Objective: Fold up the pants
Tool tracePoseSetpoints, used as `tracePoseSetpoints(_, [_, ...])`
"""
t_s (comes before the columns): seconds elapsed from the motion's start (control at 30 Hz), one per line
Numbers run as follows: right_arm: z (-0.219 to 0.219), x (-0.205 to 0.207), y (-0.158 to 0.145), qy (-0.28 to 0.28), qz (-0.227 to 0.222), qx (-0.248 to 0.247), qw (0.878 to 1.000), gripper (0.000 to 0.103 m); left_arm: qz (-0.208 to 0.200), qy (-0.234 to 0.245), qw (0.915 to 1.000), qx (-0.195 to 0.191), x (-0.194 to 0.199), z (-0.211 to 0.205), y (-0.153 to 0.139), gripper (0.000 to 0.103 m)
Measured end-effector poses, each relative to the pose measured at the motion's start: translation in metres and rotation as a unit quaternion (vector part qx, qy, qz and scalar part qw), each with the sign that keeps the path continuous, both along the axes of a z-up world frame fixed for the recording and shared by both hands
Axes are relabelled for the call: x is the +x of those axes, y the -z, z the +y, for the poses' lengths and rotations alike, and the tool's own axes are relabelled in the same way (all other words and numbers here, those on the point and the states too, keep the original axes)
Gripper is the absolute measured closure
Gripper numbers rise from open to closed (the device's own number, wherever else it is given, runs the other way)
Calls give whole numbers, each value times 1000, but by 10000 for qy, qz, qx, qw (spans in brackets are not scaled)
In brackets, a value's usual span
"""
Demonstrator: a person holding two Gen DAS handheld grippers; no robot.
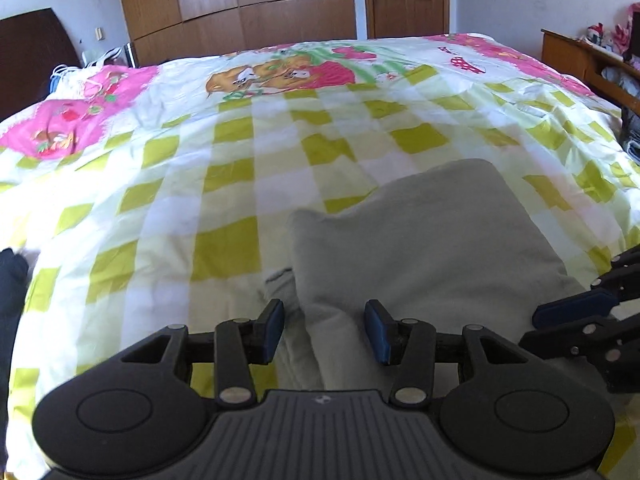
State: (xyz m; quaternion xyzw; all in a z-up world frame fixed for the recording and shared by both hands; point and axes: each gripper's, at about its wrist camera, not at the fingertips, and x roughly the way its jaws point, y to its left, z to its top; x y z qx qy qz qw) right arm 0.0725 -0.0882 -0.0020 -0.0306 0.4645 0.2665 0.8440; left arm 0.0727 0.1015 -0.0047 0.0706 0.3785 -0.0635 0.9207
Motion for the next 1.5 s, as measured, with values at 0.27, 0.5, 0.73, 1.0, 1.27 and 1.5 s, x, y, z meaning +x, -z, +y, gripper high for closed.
tracePoseSetpoints(0.27, [-3,-11,-19,-95,-425,-57,9990,79,-144,124,9997,-175,-26,0,-30,46])
tracePoseSetpoints(0.5, [1,18,-27,-7,-433,-8,9991,71,115,162,9992,-355,-56,-3,-23,46])
tracePoseSetpoints(0.73, [68,46,-37,-332,-134,369,9987,65,16,268,9994,-225,-66,-13,-21,49])
tracePoseSetpoints(1.0, [106,56,-22,-313,179,-120,9993,98,-25,229,9980,-583,-75,-2,-28,76])
tracePoseSetpoints(1.27, [99,26,-75,-481,-241,314,9981,99,-150,156,9963,-829,-98,14,-39,77])
tracePoseSetpoints(1.5, [133,43,-2,-614,225,-77,9978,91,228,-35,9971,-727,-86,23,-18,69])
